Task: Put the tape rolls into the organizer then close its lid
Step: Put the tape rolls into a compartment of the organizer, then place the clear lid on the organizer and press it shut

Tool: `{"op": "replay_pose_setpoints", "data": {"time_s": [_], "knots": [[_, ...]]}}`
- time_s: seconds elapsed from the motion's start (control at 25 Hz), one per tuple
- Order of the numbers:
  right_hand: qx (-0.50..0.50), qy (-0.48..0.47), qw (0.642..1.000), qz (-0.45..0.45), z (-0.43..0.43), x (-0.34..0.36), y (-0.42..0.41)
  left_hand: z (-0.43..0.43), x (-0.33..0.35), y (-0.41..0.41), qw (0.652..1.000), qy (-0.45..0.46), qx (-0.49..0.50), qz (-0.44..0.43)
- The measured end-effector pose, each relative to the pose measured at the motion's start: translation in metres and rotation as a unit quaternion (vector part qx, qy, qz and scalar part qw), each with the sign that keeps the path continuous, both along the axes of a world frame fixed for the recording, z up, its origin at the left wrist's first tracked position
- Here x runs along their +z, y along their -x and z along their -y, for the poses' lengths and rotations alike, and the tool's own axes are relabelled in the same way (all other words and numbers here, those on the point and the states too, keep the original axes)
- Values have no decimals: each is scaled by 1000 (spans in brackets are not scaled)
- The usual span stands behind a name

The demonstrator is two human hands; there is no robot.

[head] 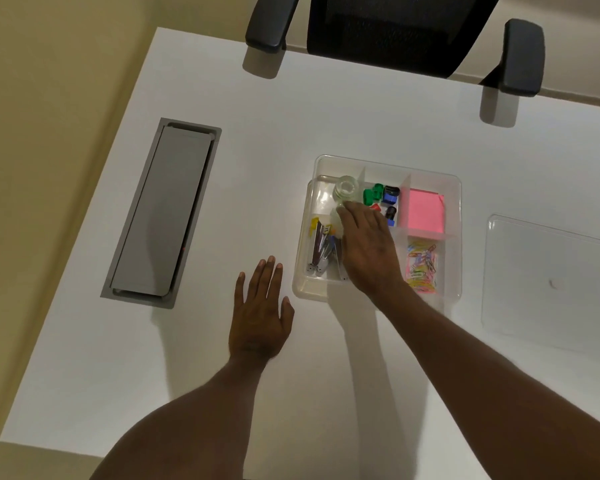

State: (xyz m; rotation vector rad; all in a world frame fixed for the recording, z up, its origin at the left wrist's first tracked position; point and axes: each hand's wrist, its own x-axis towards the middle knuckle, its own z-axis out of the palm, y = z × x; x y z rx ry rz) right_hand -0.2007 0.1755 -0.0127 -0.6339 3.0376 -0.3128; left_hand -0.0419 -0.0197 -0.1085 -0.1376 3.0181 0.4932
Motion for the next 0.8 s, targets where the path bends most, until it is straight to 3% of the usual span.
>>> {"op": "replay_pose_setpoints", "data": {"time_s": [0.36,0.64,0.8], "knots": [[-30,9,999,-9,-29,7,-134,-2,29,-2,999,-32,1,16],[-112,-52,980,158,-69,15,-237,-48,75,-36,984,-49,28,166],[-153,-41,977,142,-76,35,-267,-64,89,-64,975,-38,-1,218]]}}
